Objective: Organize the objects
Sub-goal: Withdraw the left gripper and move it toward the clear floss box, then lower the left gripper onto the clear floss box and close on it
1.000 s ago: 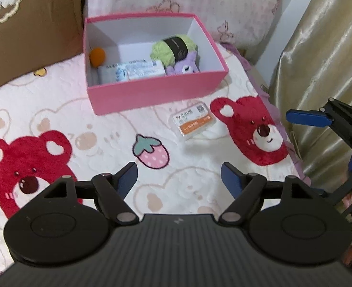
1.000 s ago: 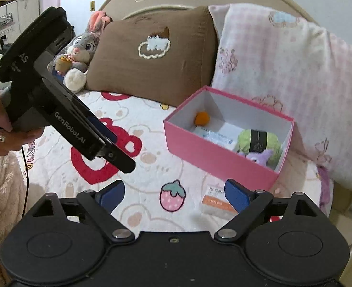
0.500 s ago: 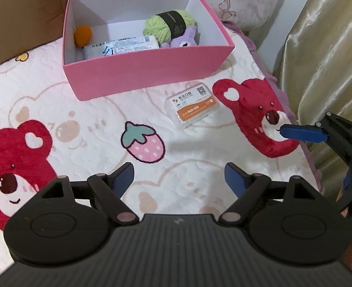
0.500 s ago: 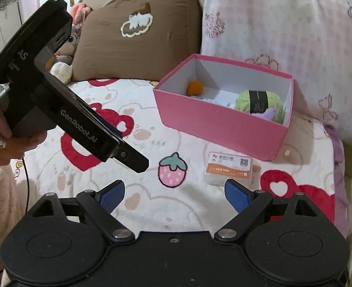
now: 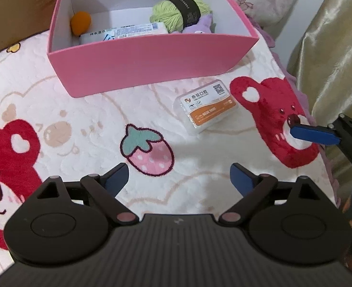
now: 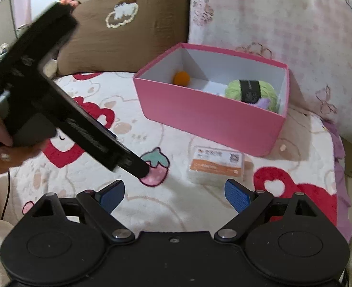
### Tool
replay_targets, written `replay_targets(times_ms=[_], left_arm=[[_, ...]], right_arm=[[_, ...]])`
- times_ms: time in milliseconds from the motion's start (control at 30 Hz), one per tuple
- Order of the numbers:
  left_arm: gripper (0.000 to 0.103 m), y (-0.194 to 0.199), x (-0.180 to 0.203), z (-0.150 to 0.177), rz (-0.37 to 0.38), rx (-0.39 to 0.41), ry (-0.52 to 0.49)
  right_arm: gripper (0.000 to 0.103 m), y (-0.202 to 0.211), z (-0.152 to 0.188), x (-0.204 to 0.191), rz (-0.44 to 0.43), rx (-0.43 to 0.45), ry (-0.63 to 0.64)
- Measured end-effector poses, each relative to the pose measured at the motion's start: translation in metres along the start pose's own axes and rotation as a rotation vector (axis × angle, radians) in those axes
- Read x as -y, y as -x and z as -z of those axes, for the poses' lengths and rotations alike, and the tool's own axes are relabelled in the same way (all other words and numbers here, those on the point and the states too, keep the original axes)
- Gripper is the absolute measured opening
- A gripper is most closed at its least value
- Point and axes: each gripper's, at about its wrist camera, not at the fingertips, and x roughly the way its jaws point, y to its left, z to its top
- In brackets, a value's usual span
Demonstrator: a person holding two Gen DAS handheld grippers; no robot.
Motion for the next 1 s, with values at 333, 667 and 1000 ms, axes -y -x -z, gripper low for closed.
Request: replay_targets(times_ms=[333, 667, 1000], left_arm=[[0.093, -0.030, -0.002, 0.008, 0.064, 0.154, 0.014], [0.093, -0.067, -0.009, 0.010, 0.099, 0.270, 0.090], [0.075, -0.091, -0.023, 0.006, 0.235, 0.279, 0.181]], right_arm=[[0.095, -0.044, 0.019, -0.008, 0.087, 0.046, 0.095], [0.095, -0.098, 0.025, 0.013, 0.191, 0.039, 0.209], [0.091, -0.123, 0.022, 0.048, 0.139, -0.038, 0.049]])
